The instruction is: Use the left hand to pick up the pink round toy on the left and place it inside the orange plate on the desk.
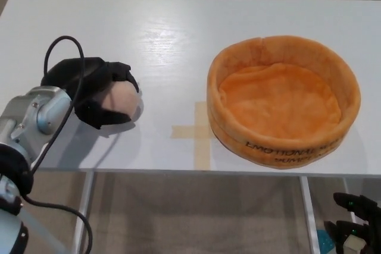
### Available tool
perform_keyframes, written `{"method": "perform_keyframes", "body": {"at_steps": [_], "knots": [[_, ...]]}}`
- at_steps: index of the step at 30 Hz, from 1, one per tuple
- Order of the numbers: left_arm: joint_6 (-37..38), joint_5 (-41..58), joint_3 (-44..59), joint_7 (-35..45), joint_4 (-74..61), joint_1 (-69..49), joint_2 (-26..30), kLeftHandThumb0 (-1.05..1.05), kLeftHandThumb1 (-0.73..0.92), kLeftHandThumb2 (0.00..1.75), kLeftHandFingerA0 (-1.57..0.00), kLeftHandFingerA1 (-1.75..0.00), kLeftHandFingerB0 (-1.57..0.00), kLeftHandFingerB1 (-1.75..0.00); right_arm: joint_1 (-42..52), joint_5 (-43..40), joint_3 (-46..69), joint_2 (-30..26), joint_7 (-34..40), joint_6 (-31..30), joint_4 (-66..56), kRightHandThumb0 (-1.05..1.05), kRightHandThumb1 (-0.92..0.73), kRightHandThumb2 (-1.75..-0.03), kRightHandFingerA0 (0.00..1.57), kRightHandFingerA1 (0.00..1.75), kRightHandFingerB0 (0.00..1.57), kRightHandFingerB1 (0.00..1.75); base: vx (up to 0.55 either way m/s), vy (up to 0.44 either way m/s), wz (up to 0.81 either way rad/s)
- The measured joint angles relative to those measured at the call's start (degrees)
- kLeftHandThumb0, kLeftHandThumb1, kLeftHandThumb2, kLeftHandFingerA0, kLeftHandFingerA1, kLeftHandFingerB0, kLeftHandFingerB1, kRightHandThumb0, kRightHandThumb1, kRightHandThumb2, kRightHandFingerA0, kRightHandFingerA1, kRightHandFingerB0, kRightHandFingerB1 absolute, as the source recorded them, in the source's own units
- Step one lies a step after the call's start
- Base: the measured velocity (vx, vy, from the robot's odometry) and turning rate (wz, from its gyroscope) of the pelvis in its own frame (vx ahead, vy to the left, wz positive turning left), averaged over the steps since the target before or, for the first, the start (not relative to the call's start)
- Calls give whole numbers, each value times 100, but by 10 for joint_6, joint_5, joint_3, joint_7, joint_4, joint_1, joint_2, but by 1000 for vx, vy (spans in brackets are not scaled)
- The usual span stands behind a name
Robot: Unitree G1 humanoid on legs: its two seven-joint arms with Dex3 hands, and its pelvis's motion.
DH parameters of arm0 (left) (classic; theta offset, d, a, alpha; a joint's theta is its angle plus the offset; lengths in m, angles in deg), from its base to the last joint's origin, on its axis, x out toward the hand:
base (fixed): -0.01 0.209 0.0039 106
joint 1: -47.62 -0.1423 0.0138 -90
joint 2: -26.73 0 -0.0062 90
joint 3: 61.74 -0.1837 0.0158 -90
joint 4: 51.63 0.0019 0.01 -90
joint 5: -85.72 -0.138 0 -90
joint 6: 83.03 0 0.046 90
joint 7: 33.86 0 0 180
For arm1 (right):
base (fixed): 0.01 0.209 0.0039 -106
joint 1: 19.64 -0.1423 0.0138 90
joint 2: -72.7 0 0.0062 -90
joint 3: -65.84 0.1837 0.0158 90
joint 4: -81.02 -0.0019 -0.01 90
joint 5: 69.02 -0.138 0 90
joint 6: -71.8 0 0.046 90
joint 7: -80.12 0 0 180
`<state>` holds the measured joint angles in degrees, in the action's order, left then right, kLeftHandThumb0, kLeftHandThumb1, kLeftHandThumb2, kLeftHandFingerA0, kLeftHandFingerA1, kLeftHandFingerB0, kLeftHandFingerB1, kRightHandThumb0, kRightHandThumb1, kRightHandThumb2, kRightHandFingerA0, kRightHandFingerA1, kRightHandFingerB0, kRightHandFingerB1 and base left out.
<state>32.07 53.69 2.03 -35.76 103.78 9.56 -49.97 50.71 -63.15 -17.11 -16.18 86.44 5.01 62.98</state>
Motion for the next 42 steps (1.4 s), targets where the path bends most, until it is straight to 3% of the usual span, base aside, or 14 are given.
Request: {"method": "perform_keyframes", "body": {"at_steps": [1,4,10,11,15,19,20,21,22,24,25,30,31,42], "knots": [[3,0,1,-3,1,-1,-1,-28,81,67,-76,-153,-74,-50,-1,0,0,0,0,-1,0,-24,-57,-57,47,43,49,40,0,0,0],[14,-1,4,-14,4,-2,-2,-30,81,68,-76,-152,-73,-49,-4,0,0,0,-1,-2,0,-24,-58,-57,47,44,49,40,0,0,0],[30,-3,15,-26,3,-2,-5,-27,78,67,-82,-149,-85,-62,-4,0,0,0,-3,-3,0,-25,-58,-57,48,45,49,41,0,0,0],[33,-3,18,-29,1,-2,-5,-28,81,69,-79,-157,-82,-76,-4,0,0,-1,-3,-3,0,-25,-57,-57,48,45,49,41,0,0,0],[49,-1,34,-39,-8,0,-5,-27,81,69,-82,-158,-85,-66,-4,0,0,-1,-4,-3,0,-25,-58,-57,48,44,49,41,0,0,0],[62,-2,48,-51,-50,14,-4,-29,77,63,-76,-169,-80,-82,-4,0,0,-1,-6,-4,0,-24,-58,-57,49,45,50,41,0,0,0],[63,-2,49,-51,-55,16,-4,-30,79,62,-75,-173,-73,-100,-4,0,0,-1,-6,-4,0,-25,-57,-57,51,45,51,41,0,0,0],[65,-3,51,-52,-66,22,-5,-30,79,62,-75,-173,-73,-100,-4,0,-1,-1,-6,-4,0,-25,-57,-57,51,45,51,41,0,0,0],[65,-4,51,-53,-72,26,-5,-30,72,64,-71,-154,-81,-74,-4,0,-1,-1,-7,-4,0,-27,-59,-57,50,44,49,40,0,0,0],[66,-6,50,-54,-83,34,-8,-30,72,64,-71,-154,-81,-74,-4,0,-1,-1,-7,-4,0,-27,-59,-57,50,44,49,40,0,0,0],[67,-7,49,-55,-87,38,-9,-28,74,63,-69,-160,-66,-115,-4,0,-1,-1,-7,-4,0,-30,-59,-58,49,44,48,40,0,0,0],[67,-24,34,-66,-104,72,-19,-29,74,62,-76,-168,-71,-116,-4,1,-5,-2,-16,-10,0,-29,-59,-58,49,43,45,39,0,0,0],[67,-29,32,-69,-105,81,-24,-35,71,64,-80,-165,-87,-61,-4,1,-7,-2,-19,-13,0,-29,-59,-58,51,42,45,38,0,0,0],[47,-63,-9,-73,-141,163,-108,-22,63,58,-90,-155,-88,-54,-14,7,-38,-5,-46,-50,4,-28,-60,-58,50,42,43,38,0,0,0]]}}
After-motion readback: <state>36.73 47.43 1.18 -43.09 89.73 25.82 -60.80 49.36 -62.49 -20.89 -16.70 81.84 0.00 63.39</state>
